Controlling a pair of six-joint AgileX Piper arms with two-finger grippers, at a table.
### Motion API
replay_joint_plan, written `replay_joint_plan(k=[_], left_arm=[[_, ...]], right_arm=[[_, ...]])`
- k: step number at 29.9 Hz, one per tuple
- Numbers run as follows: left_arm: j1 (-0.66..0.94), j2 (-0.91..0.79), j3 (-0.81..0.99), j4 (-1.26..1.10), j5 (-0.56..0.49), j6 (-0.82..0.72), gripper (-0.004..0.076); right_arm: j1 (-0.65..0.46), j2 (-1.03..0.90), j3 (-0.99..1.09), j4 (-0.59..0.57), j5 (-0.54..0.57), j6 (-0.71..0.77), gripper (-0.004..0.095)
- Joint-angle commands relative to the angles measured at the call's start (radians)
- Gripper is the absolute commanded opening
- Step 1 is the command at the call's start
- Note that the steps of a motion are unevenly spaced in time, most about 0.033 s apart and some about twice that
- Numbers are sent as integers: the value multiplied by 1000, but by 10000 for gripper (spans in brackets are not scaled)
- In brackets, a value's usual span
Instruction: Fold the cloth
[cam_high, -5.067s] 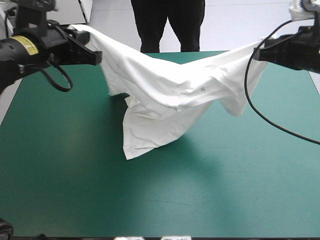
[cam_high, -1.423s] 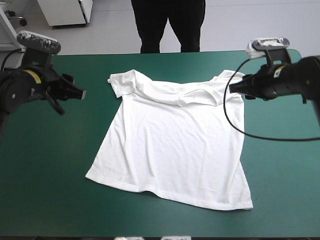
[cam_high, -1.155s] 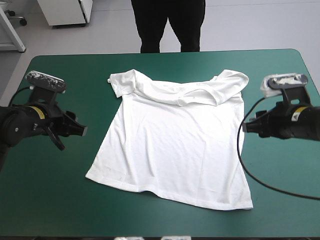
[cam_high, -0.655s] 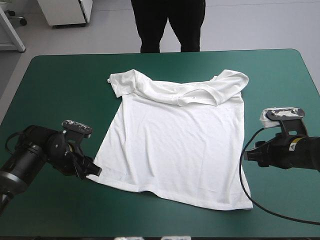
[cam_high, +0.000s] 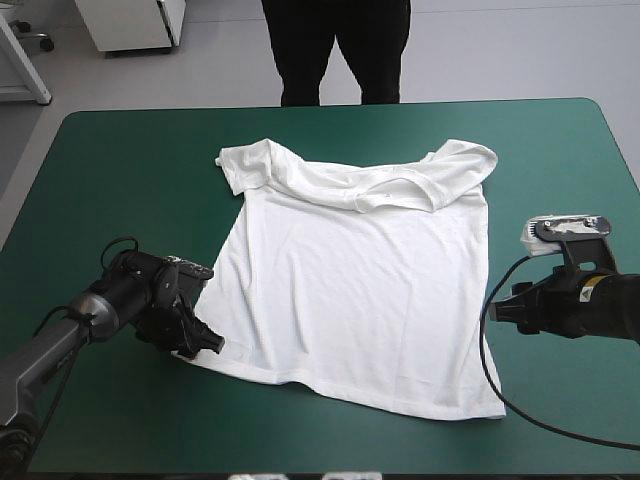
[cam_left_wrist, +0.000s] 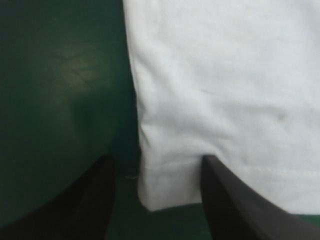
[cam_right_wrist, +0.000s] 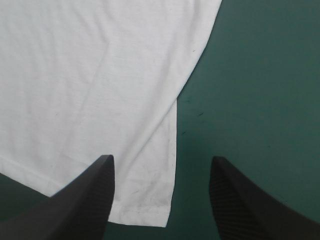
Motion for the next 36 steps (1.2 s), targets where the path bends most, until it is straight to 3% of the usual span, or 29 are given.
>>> replay_joint_plan(k=[1, 3, 6, 7, 15, 23, 28, 36], left_arm=[[0, 48, -6, -4, -59, -12, 361], [0, 66, -6, -7, -52, -12, 276], [0, 63, -5, -11, -52, -12, 32], [0, 63, -5, -8, -52, -12, -4], [0, 63, -5, -8, -52, -12, -7], [0, 63, -5, -8, -57, -12, -8], [0, 63, -5, -8, -57, -12, -8], [0, 63, -5, -8, -59, -12, -9]], right_arm=[[2, -12, -24, -4, -2, -1, 540], [2, -14, -24, -4, -2, -1, 540], [2, -11, -24, 1, -2, -1, 540], [2, -11, -24, 5, -2, -1, 541], [2, 10, -24, 103, -2, -28, 542], [83, 68, 123, -5, -10, 23, 540], [157, 68, 296, -38, -123, 157, 540], [175, 68, 467, -49, -264, 220, 540]])
